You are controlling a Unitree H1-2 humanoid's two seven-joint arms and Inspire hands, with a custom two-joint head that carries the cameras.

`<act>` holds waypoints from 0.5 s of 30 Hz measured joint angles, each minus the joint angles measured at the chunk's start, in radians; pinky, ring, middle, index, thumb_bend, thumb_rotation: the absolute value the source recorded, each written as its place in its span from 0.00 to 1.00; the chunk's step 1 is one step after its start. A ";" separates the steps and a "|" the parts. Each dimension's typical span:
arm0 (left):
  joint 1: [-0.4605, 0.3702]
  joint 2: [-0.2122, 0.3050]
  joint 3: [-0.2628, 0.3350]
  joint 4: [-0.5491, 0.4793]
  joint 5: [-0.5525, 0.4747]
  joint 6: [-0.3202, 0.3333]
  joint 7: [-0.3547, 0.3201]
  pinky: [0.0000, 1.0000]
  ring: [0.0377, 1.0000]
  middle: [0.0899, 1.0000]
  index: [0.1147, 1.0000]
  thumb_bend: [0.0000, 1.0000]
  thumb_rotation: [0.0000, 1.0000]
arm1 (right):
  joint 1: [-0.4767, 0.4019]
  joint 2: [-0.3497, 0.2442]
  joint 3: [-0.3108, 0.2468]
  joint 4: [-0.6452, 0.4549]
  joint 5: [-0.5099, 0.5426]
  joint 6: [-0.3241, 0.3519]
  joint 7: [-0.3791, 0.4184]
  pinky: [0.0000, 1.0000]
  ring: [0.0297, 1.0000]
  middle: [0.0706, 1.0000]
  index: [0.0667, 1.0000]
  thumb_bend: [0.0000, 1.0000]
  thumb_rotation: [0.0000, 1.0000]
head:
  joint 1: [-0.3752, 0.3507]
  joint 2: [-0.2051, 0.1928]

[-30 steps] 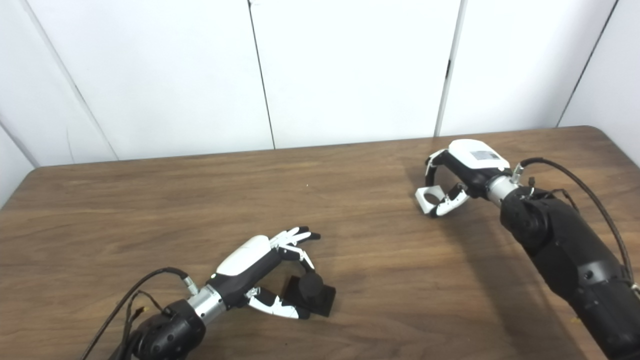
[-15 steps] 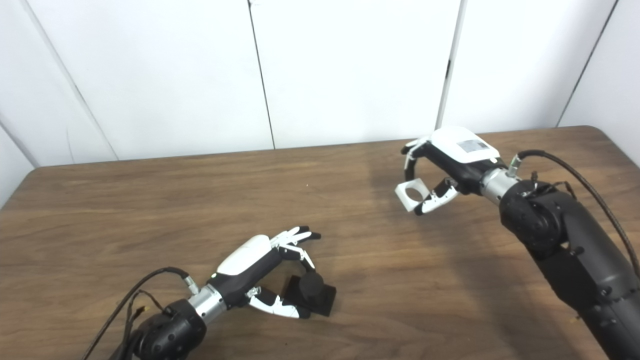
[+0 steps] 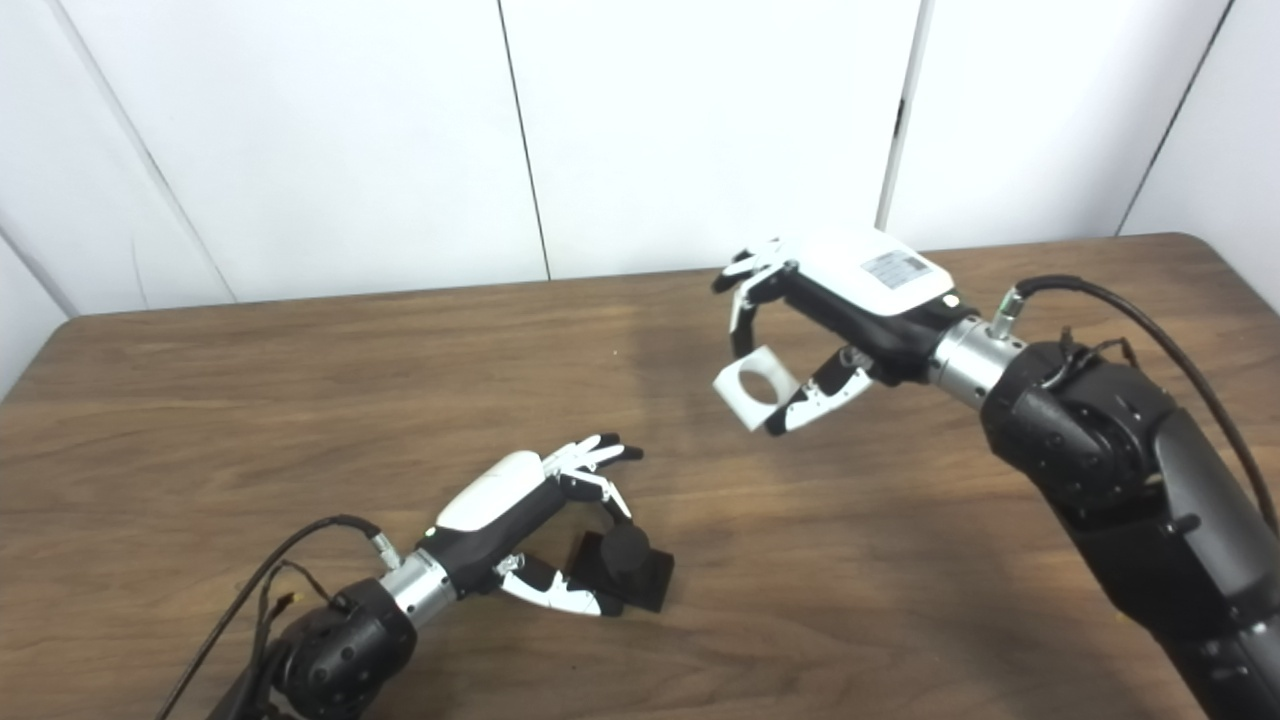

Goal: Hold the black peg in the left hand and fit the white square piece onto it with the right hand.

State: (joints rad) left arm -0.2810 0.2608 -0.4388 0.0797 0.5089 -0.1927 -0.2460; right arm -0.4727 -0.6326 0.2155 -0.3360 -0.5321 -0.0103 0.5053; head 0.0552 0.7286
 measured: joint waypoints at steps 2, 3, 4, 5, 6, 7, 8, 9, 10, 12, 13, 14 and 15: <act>-0.001 -0.001 -0.001 0.000 0.000 0.006 0.000 0.99 1.00 0.94 0.43 0.52 0.08 | 0.000 0.001 0.000 -0.016 0.004 0.003 0.017 0.90 0.86 0.79 0.44 0.52 0.14 | 0.006 0.003; -0.001 -0.002 -0.001 0.000 0.000 0.008 0.000 0.99 1.00 0.94 0.43 0.52 0.08 | 0.000 0.001 -0.001 -0.028 0.007 0.005 0.027 0.90 0.86 0.79 0.44 0.52 0.14 | 0.009 0.005; -0.002 -0.003 -0.001 0.000 0.000 0.011 0.000 0.99 1.00 0.94 0.43 0.52 0.08 | 0.000 0.001 -0.001 -0.039 0.012 0.005 0.034 0.89 0.86 0.79 0.44 0.52 0.14 | 0.012 0.006; -0.004 -0.004 -0.002 0.000 0.001 0.013 0.000 0.99 1.00 0.94 0.43 0.52 0.07 | 0.000 0.001 -0.001 -0.046 0.016 0.005 0.037 0.89 0.85 0.79 0.44 0.52 0.14 | 0.015 0.008; -0.005 -0.005 -0.004 0.000 0.003 0.015 0.000 1.00 1.00 0.94 0.43 0.52 0.07 | 0.000 0.002 -0.001 -0.054 0.018 0.004 0.043 0.89 0.85 0.79 0.44 0.52 0.14 | 0.015 0.009; -0.006 -0.006 -0.005 0.000 0.004 0.016 0.000 1.00 1.00 0.94 0.43 0.52 0.07 | 0.000 0.002 0.000 -0.062 0.020 0.004 0.050 0.89 0.85 0.79 0.44 0.52 0.14 | 0.015 0.009; -0.007 -0.006 -0.006 0.000 0.004 0.016 0.000 1.00 1.00 0.94 0.43 0.52 0.07 | -0.001 0.005 0.000 -0.074 0.023 0.004 0.057 0.89 0.85 0.79 0.44 0.52 0.14 | 0.017 0.011; -0.007 -0.006 -0.006 0.000 0.005 0.016 0.000 1.00 1.00 0.94 0.43 0.52 0.07 | -0.002 0.008 0.001 -0.086 0.027 0.005 0.063 0.90 0.86 0.79 0.44 0.52 0.14 | 0.017 0.012; -0.007 -0.006 -0.006 0.000 0.005 0.016 0.000 1.00 1.00 0.94 0.43 0.52 0.07 | -0.005 0.013 0.002 -0.096 0.032 0.005 0.076 0.90 0.87 0.80 0.44 0.52 0.14 | 0.015 0.014; -0.008 -0.007 -0.006 0.000 0.005 0.017 0.000 1.00 1.00 0.94 0.43 0.52 0.07 | -0.018 0.024 0.014 -0.125 0.037 0.008 0.104 0.88 0.87 0.80 0.44 0.52 0.14 | 0.014 0.014; -0.008 -0.007 -0.007 0.000 0.005 0.017 0.000 1.00 1.00 0.94 0.43 0.52 0.08 | -0.025 0.026 0.019 -0.133 0.038 0.008 0.117 0.87 0.87 0.80 0.44 0.52 0.14 | 0.014 0.015; -0.008 -0.008 -0.007 0.000 0.005 0.017 0.000 1.00 1.00 0.94 0.43 0.52 0.08 | -0.031 0.028 0.025 -0.142 0.038 0.008 0.128 0.87 0.87 0.80 0.44 0.52 0.14 | 0.014 0.015; -0.008 -0.009 -0.007 0.001 0.005 0.017 0.000 1.00 1.00 0.94 0.43 0.52 0.08 | -0.037 0.032 0.029 -0.147 0.039 0.009 0.138 0.87 0.86 0.80 0.44 0.52 0.14 | 0.014 0.015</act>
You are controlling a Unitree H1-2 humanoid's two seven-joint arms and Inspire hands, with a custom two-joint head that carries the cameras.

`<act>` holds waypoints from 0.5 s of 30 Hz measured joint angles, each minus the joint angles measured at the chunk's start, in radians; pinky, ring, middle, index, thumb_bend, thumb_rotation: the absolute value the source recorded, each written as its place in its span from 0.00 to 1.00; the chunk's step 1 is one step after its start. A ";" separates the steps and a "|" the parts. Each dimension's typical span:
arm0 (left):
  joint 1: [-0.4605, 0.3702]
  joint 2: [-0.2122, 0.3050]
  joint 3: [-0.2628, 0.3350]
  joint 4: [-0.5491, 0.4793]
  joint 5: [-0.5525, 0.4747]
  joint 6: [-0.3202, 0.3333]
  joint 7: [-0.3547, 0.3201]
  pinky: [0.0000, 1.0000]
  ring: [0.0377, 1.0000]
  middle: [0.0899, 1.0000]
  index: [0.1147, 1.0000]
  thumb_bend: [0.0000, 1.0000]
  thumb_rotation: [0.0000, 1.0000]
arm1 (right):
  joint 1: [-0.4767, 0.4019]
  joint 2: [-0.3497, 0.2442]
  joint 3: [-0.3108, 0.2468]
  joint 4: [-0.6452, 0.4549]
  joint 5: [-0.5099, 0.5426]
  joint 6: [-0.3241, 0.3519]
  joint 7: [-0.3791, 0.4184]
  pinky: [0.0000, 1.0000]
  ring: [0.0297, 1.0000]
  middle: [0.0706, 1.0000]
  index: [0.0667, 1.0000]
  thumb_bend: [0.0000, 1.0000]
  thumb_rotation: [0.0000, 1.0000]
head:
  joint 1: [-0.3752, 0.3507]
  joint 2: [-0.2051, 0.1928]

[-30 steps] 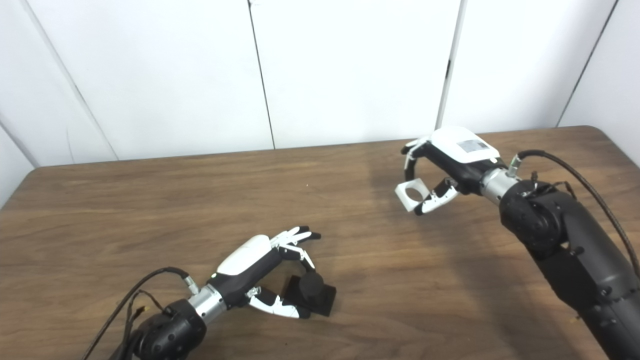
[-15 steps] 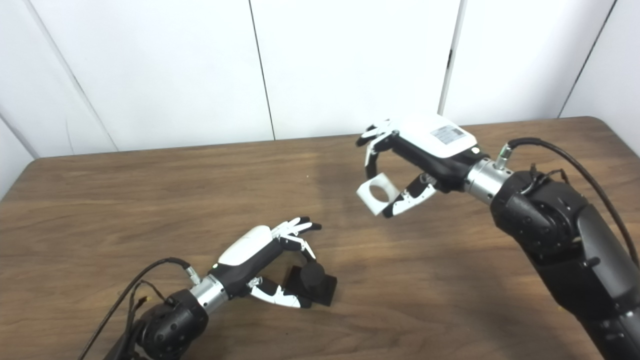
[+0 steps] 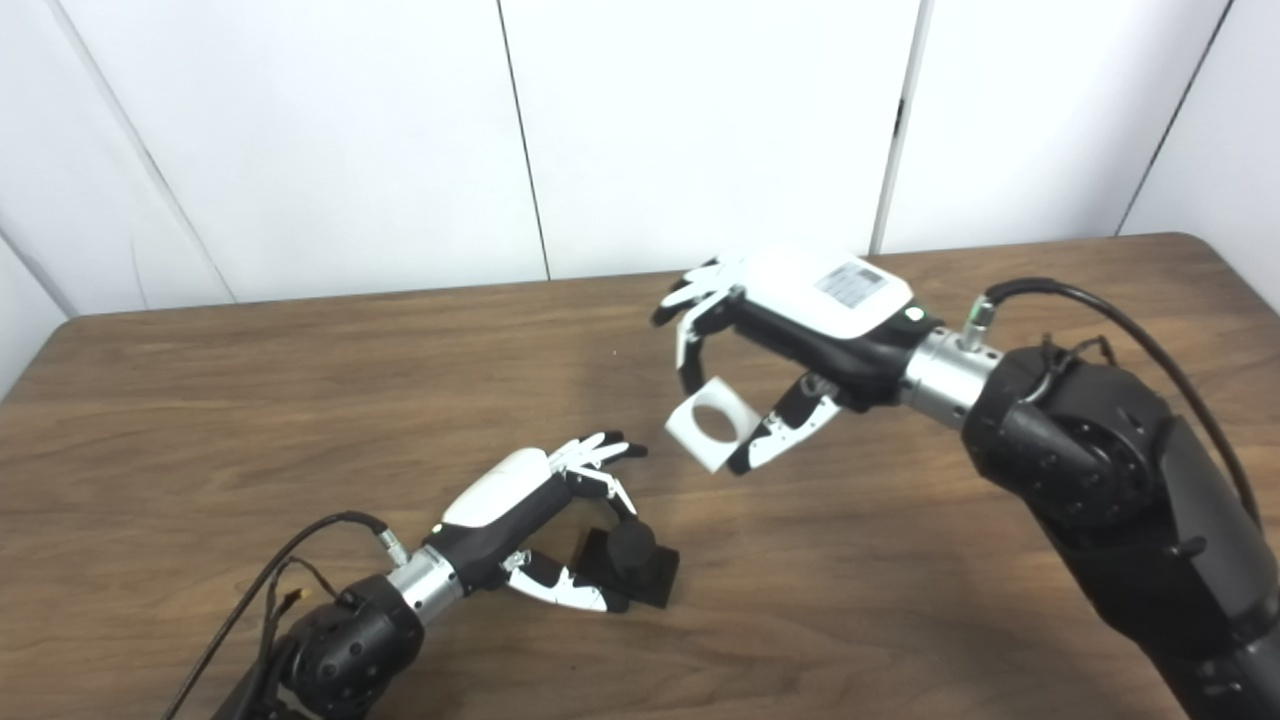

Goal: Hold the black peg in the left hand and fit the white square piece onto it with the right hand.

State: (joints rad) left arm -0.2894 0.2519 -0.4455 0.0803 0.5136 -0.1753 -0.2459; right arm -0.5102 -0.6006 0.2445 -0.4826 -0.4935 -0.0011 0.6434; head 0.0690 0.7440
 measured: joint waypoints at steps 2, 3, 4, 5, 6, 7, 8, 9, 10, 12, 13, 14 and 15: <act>0.000 0.000 0.000 0.001 0.000 0.000 0.000 1.00 1.00 0.94 0.43 0.52 0.08 | -0.013 0.014 0.004 -0.004 0.000 0.002 0.013 0.87 0.86 0.79 0.44 0.52 0.14 | 0.000 0.002; 0.000 0.000 0.000 0.000 0.000 0.002 0.000 1.00 1.00 0.94 0.43 0.52 0.08 | -0.019 0.023 0.008 -0.005 0.000 0.004 0.022 0.88 0.86 0.79 0.44 0.52 0.14 | 0.003 0.003; 0.000 -0.001 0.000 0.000 0.000 0.003 0.000 1.00 1.00 0.94 0.43 0.52 0.08 | -0.022 0.026 0.011 -0.005 0.001 0.004 0.026 0.87 0.86 0.79 0.44 0.52 0.14 | 0.005 0.005; -0.001 -0.003 0.000 0.000 0.000 0.005 0.000 1.00 1.00 0.94 0.43 0.52 0.07 | -0.025 0.030 0.017 -0.006 0.003 0.004 0.031 0.87 0.86 0.79 0.44 0.52 0.14 | 0.006 0.006; 0.000 -0.005 0.000 0.000 0.000 0.007 0.000 1.00 1.00 0.94 0.43 0.52 0.07 | -0.026 0.032 0.020 -0.006 0.006 0.004 0.036 0.87 0.86 0.79 0.44 0.52 0.14 | 0.009 0.006; 0.000 -0.006 0.000 0.000 0.000 0.009 0.000 1.00 1.00 0.94 0.43 0.52 0.07 | -0.028 0.035 0.022 -0.006 0.007 0.003 0.044 0.88 0.86 0.79 0.44 0.52 0.14 | 0.011 0.008; -0.001 -0.006 -0.001 0.000 0.000 0.011 0.000 1.00 1.00 0.94 0.43 0.52 0.07 | -0.029 0.036 0.025 -0.006 0.009 0.003 0.049 0.88 0.86 0.79 0.44 0.52 0.14 | 0.011 0.008; -0.001 -0.006 -0.001 0.000 0.000 0.013 0.000 1.00 1.00 0.94 0.43 0.52 0.07 | -0.031 0.037 0.027 -0.005 0.010 0.002 0.053 0.88 0.86 0.79 0.44 0.52 0.14 | 0.012 0.009; -0.001 -0.007 -0.001 0.000 0.000 0.015 0.000 1.00 1.00 0.94 0.43 0.52 0.07 | -0.035 0.039 0.030 -0.005 0.011 0.001 0.060 0.88 0.86 0.79 0.44 0.52 0.14 | 0.012 0.009; -0.001 -0.007 -0.001 0.000 0.000 0.017 0.000 1.00 1.00 0.94 0.43 0.52 0.07 | -0.048 0.041 0.039 0.000 0.015 -0.004 0.071 0.87 0.86 0.79 0.44 0.52 0.14 | 0.012 0.011; -0.002 -0.008 -0.001 0.000 0.000 0.017 0.000 1.00 1.00 0.94 0.43 0.52 0.07 | -0.055 0.043 0.043 0.002 0.016 -0.004 0.072 0.86 0.86 0.79 0.44 0.52 0.14 | 0.014 0.011; -0.002 -0.009 -0.001 0.000 0.000 0.018 0.000 1.00 1.00 0.94 0.43 0.52 0.07 | -0.064 0.048 0.050 0.007 0.017 -0.009 0.073 0.86 0.85 0.79 0.44 0.52 0.14 | 0.014 0.011; -0.002 -0.009 -0.002 0.000 0.000 0.018 0.000 1.00 1.00 0.94 0.43 0.52 0.07 | -0.070 0.053 0.053 0.008 0.018 -0.012 0.073 0.86 0.85 0.79 0.44 0.52 0.14 | 0.015 0.012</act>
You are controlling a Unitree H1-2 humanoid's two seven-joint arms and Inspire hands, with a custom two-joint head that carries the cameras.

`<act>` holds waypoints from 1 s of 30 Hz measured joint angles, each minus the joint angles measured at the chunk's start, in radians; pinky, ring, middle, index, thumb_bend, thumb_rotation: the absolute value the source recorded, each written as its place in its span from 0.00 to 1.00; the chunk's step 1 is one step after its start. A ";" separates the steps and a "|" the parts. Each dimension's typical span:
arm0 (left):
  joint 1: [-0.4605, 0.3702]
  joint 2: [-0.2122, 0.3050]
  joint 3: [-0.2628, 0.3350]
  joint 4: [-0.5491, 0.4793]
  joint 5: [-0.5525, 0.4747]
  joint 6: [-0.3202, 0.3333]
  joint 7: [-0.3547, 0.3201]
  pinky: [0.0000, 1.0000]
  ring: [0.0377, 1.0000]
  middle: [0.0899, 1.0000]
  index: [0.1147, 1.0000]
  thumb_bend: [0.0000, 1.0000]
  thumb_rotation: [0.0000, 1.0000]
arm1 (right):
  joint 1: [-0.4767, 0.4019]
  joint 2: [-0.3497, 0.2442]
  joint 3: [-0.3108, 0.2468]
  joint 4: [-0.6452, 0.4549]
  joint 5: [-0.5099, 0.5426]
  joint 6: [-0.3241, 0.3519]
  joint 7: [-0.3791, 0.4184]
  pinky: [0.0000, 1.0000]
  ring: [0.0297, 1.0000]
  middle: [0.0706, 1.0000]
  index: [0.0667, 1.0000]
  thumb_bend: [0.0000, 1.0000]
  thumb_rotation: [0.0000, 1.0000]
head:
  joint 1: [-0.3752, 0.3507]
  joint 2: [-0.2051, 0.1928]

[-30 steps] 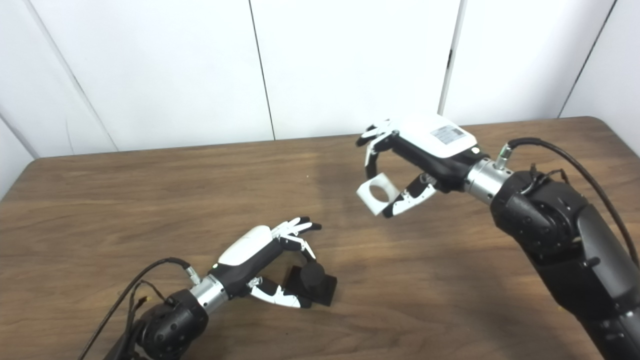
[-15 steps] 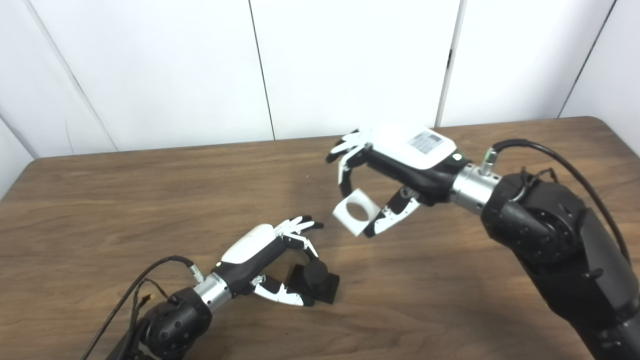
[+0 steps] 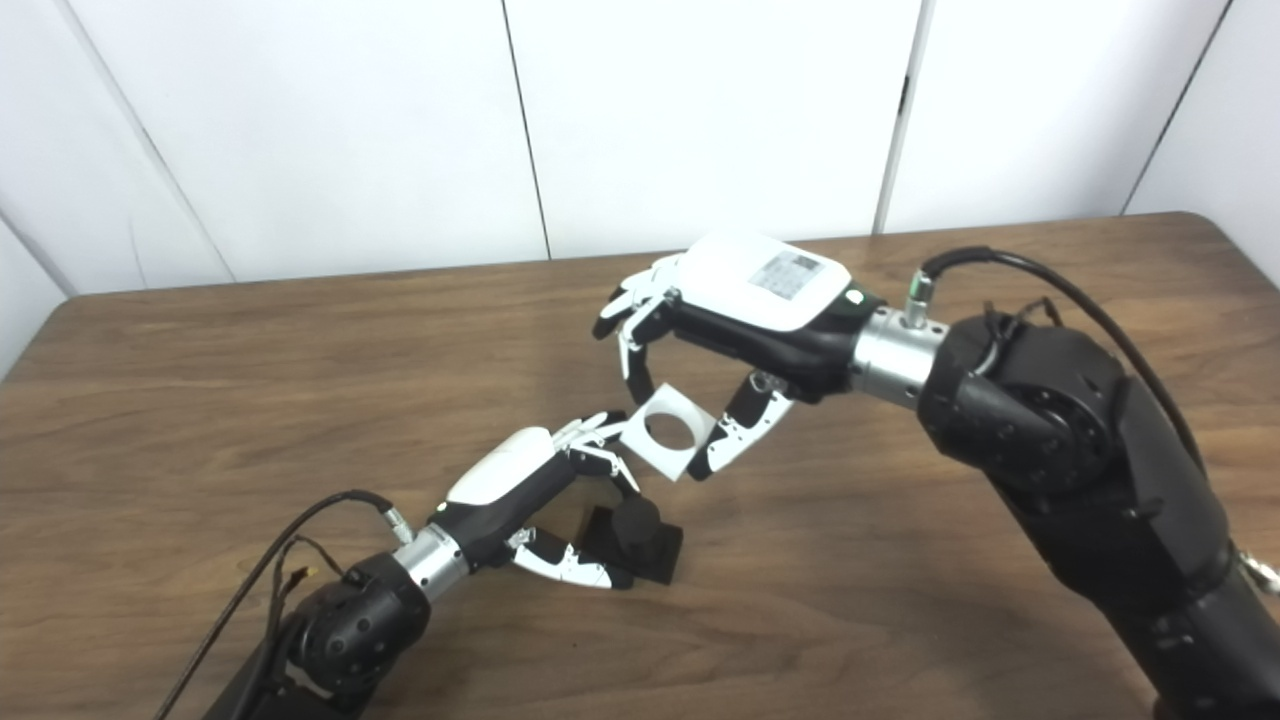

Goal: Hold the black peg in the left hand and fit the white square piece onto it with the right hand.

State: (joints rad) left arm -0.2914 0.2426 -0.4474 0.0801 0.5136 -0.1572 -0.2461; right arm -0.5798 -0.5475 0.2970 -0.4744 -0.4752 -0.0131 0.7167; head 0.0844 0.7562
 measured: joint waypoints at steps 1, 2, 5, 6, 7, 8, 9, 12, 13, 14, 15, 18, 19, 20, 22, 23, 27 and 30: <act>0.000 -0.001 0.000 0.000 0.000 0.001 0.000 1.00 1.00 0.94 0.43 0.52 0.07 | -0.005 0.007 0.005 0.005 0.006 -0.004 0.000 0.86 0.86 0.79 0.44 0.52 0.14 | 0.002 0.002; 0.000 -0.001 0.000 0.000 0.000 0.001 0.000 1.00 1.00 0.94 0.43 0.52 0.07 | -0.009 0.009 0.010 0.008 0.008 -0.005 0.001 0.87 0.85 0.79 0.44 0.52 0.14 | 0.002 0.002; 0.000 -0.003 -0.001 0.000 0.000 0.005 0.000 1.00 1.00 0.94 0.43 0.52 0.07 | -0.018 0.010 0.032 0.032 0.013 -0.012 0.021 0.87 0.86 0.79 0.44 0.52 0.14 | 0.003 0.005; 0.000 -0.003 -0.001 0.000 0.000 0.006 0.000 1.00 1.00 0.94 0.43 0.52 0.07 | -0.019 0.010 0.037 0.036 0.013 -0.013 0.028 0.87 0.86 0.79 0.44 0.52 0.14 | 0.003 0.005; 0.000 -0.003 -0.001 0.000 0.000 0.006 0.000 1.00 1.00 0.94 0.43 0.52 0.07 | -0.019 0.010 0.043 0.038 0.013 -0.016 0.033 0.88 0.86 0.79 0.44 0.52 0.14 | 0.003 0.005; 0.000 -0.003 -0.001 0.000 0.000 0.006 0.000 1.00 1.00 0.94 0.43 0.52 0.07 | -0.020 0.010 0.048 0.040 0.013 -0.019 0.035 0.87 0.85 0.79 0.44 0.52 0.14 | 0.005 0.006; 0.000 -0.004 -0.001 0.000 0.000 0.007 0.000 1.00 1.00 0.94 0.43 0.52 0.07 | -0.020 0.011 0.053 0.043 0.013 -0.025 0.036 0.87 0.85 0.79 0.44 0.52 0.14 | 0.005 0.006; 0.000 -0.006 -0.001 -0.001 0.000 0.013 0.000 1.00 1.00 0.94 0.43 0.52 0.07 | -0.020 0.014 0.067 0.060 0.010 -0.034 0.041 0.88 0.86 0.80 0.44 0.52 0.14 | 0.008 0.011; 0.000 -0.006 -0.001 -0.002 0.000 0.014 0.000 1.00 1.00 0.94 0.43 0.52 0.07 | -0.020 0.015 0.072 0.064 0.009 -0.036 0.044 0.88 0.86 0.80 0.44 0.52 0.14 | 0.009 0.011; 0.000 -0.007 -0.001 -0.002 0.000 0.016 0.000 1.00 1.00 0.94 0.43 0.52 0.07 | -0.020 0.016 0.078 0.066 0.008 -0.038 0.047 0.87 0.86 0.80 0.44 0.52 0.14 | 0.011 0.011; -0.001 -0.007 -0.001 -0.002 0.000 0.016 -0.001 1.00 1.00 0.94 0.43 0.52 0.07 | -0.020 0.018 0.081 0.067 0.007 -0.042 0.047 0.87 0.86 0.80 0.44 0.52 0.14 | 0.011 0.012; -0.001 -0.007 -0.001 -0.002 0.000 0.018 -0.001 1.00 1.00 0.94 0.43 0.52 0.07 | -0.020 0.021 0.090 0.078 0.005 -0.058 0.047 0.86 0.86 0.80 0.44 0.52 0.14 | 0.014 0.014; -0.001 -0.007 -0.002 -0.002 0.000 0.019 -0.001 1.00 1.00 0.94 0.43 0.52 0.07 | -0.020 0.021 0.093 0.087 0.005 -0.066 0.047 0.86 0.86 0.80 0.44 0.52 0.14 | 0.014 0.014; -0.001 -0.007 -0.002 -0.002 0.000 0.019 -0.001 1.00 1.00 0.94 0.43 0.52 0.07 | -0.020 0.021 0.097 0.097 0.004 -0.069 0.048 0.87 0.86 0.80 0.44 0.52 0.14 | 0.014 0.014; -0.001 -0.007 -0.002 -0.003 0.000 0.019 -0.001 1.00 1.00 0.94 0.43 0.52 0.08 | -0.020 0.021 0.103 0.102 0.000 -0.073 0.053 0.87 0.86 0.80 0.44 0.52 0.14 | 0.017 0.015; -0.001 -0.007 -0.003 -0.003 0.000 0.020 -0.002 1.00 1.00 0.94 0.43 0.52 0.08 | -0.020 0.021 0.105 0.102 -0.001 -0.076 0.053 0.87 0.86 0.80 0.44 0.52 0.14 | 0.015 0.015; -0.001 -0.007 -0.003 -0.006 0.000 0.024 -0.002 1.00 1.00 0.94 0.43 0.52 0.07 | -0.018 0.023 0.112 0.102 -0.005 -0.078 0.055 0.88 0.86 0.80 0.44 0.52 0.14 | 0.017 0.017; -0.001 -0.007 -0.004 -0.006 0.000 0.024 -0.002 1.00 1.00 0.94 0.43 0.52 0.07 | -0.005 0.034 0.115 0.108 -0.005 -0.078 0.055 0.87 0.86 0.80 0.44 0.52 0.14 | 0.021 0.018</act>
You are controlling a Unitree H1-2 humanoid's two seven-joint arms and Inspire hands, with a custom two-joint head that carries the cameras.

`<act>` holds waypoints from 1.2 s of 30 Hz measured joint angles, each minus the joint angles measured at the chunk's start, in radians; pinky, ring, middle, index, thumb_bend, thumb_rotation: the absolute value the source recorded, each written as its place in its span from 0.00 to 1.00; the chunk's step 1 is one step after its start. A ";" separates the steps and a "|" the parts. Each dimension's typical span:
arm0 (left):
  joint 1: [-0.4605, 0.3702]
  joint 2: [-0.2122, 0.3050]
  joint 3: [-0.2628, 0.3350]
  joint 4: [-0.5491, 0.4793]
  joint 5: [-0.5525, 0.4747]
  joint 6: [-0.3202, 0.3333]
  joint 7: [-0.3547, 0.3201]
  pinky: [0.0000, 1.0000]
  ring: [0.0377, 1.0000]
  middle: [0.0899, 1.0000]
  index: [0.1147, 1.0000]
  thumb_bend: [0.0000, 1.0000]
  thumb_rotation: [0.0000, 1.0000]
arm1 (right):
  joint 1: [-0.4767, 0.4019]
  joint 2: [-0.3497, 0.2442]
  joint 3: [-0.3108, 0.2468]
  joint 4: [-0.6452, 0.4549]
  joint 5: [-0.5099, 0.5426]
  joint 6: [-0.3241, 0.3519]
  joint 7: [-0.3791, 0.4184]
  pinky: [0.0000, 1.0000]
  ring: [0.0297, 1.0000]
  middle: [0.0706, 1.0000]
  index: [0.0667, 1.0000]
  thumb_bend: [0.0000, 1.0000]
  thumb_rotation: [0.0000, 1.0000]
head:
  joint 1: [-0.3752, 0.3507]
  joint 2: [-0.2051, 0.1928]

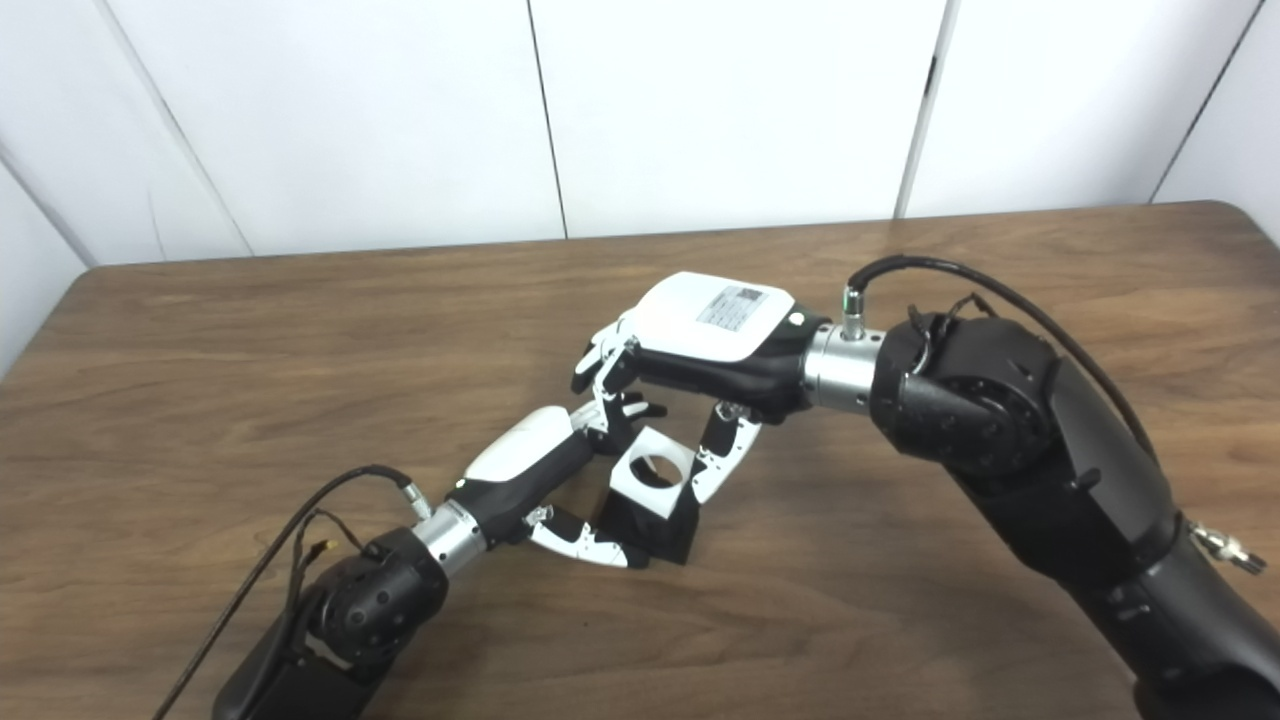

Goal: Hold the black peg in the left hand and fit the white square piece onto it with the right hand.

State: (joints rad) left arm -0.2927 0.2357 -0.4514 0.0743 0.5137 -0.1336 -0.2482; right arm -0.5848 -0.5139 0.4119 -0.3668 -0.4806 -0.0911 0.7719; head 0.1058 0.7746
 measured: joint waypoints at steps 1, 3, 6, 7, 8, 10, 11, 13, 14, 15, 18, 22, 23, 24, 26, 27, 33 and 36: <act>0.000 0.000 0.000 0.000 0.001 0.000 0.000 1.00 1.00 0.94 0.43 0.52 0.07 | 0.006 0.005 0.004 0.003 0.000 0.000 0.000 0.87 0.86 0.80 0.44 0.52 0.14 | 0.002 0.000; 0.000 0.000 -0.001 -0.002 0.003 0.000 0.001 1.00 1.00 0.94 0.43 0.52 0.07 | 0.019 0.012 0.010 0.013 0.000 -0.002 0.000 0.86 0.86 0.79 0.44 0.52 0.14 | 0.002 0.000; 0.000 0.000 -0.002 -0.003 0.006 0.001 0.001 1.00 1.00 0.94 0.43 0.52 0.07 | 0.034 0.016 0.013 0.027 0.000 -0.006 0.000 0.86 0.86 0.80 0.44 0.52 0.14 | 0.002 0.002; 0.000 0.000 -0.002 -0.003 0.006 0.000 0.001 1.00 1.00 0.94 0.43 0.52 0.07 | 0.036 0.016 0.012 0.031 -0.001 -0.007 0.000 0.86 0.86 0.80 0.44 0.52 0.14 | 0.003 0.002; 0.000 0.000 -0.002 -0.003 0.006 0.000 0.001 1.00 1.00 0.94 0.43 0.52 0.07 | 0.036 0.016 0.012 0.033 -0.003 -0.007 0.000 0.87 0.86 0.80 0.44 0.52 0.14 | 0.003 0.002; 0.000 0.000 -0.002 -0.003 0.007 0.001 0.001 1.00 1.00 0.94 0.43 0.52 0.07 | 0.035 0.016 0.012 0.042 -0.010 -0.007 -0.001 0.87 0.86 0.80 0.45 0.52 0.14 | 0.003 0.002; 0.000 0.000 -0.002 -0.004 0.008 0.001 0.001 1.00 1.00 0.94 0.43 0.52 0.07 | 0.035 0.017 0.011 0.048 -0.012 -0.007 -0.001 0.87 0.86 0.80 0.45 0.52 0.14 | 0.003 0.002; 0.000 0.000 -0.002 -0.005 0.010 0.002 0.001 1.00 1.00 0.94 0.43 0.52 0.07 | 0.035 0.018 0.011 0.064 -0.013 -0.010 -0.003 0.86 0.86 0.80 0.45 0.51 0.14 | 0.003 0.002; 0.000 0.000 -0.002 -0.006 0.011 0.002 0.001 1.00 1.00 0.94 0.43 0.52 0.07 | 0.035 0.019 0.011 0.069 -0.014 -0.011 -0.005 0.86 0.86 0.80 0.45 0.51 0.14 | 0.003 0.002; 0.000 0.000 -0.002 -0.006 0.011 0.003 0.001 1.00 1.00 0.94 0.43 0.52 0.07 | 0.036 0.019 0.011 0.071 -0.014 -0.012 -0.007 0.86 0.85 0.80 0.45 0.51 0.14 | 0.003 0.002; 0.000 0.000 -0.002 -0.006 0.012 0.002 0.001 1.00 1.00 0.94 0.43 0.52 0.07 | 0.036 0.019 0.010 0.077 -0.015 -0.019 -0.017 0.85 0.85 0.80 0.45 0.51 0.14 | 0.003 0.002; 0.001 0.000 -0.004 -0.011 0.017 0.009 0.001 1.00 1.00 0.94 0.43 0.52 0.07 | 0.037 0.021 0.010 0.097 -0.017 -0.035 -0.025 0.84 0.85 0.79 0.45 0.52 0.14 | 0.006 0.005; 0.001 0.000 -0.005 -0.012 0.018 0.011 0.001 1.00 1.00 0.94 0.43 0.52 0.07 | 0.037 0.021 0.009 0.100 -0.018 -0.039 -0.027 0.84 0.85 0.79 0.45 0.52 0.14 | 0.006 0.006; 0.001 0.000 -0.005 -0.014 0.018 0.014 0.000 1.00 1.00 0.94 0.43 0.52 0.07 | 0.038 0.022 0.009 0.101 -0.019 -0.043 -0.030 0.84 0.85 0.79 0.45 0.51 0.14 | 0.006 0.008; 0.002 0.000 -0.006 -0.018 0.018 0.022 0.000 1.00 1.00 0.95 0.43 0.52 0.07 | 0.039 0.022 0.009 0.104 -0.020 -0.045 -0.034 0.84 0.85 0.79 0.44 0.52 0.14 | 0.006 0.009; 0.002 0.000 -0.007 -0.020 0.018 0.026 0.000 1.00 1.00 0.95 0.43 0.52 0.07 | 0.039 0.022 0.008 0.107 -0.020 -0.045 -0.035 0.84 0.85 0.79 0.44 0.52 0.14 | 0.006 0.011; 0.003 0.001 -0.013 -0.026 0.018 0.035 0.000 1.00 1.00 0.94 0.43 0.52 0.07 | 0.042 0.028 0.005 0.137 -0.029 -0.045 -0.041 0.84 0.84 0.79 0.44 0.52 0.14 | 0.006 0.011; 0.003 0.001 -0.013 -0.026 0.018 0.035 0.000 1.00 1.00 0.94 0.43 0.52 0.07 | 0.044 0.036 0.003 0.147 -0.034 -0.045 -0.041 0.84 0.84 0.79 0.44 0.52 0.14 | 0.009 0.011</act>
State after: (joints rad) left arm -0.2901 0.2363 -0.4640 0.0484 0.5322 -0.0983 -0.2478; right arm -0.5408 -0.4777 0.4146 -0.2198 -0.5144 -0.1359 0.7305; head 0.1150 0.7854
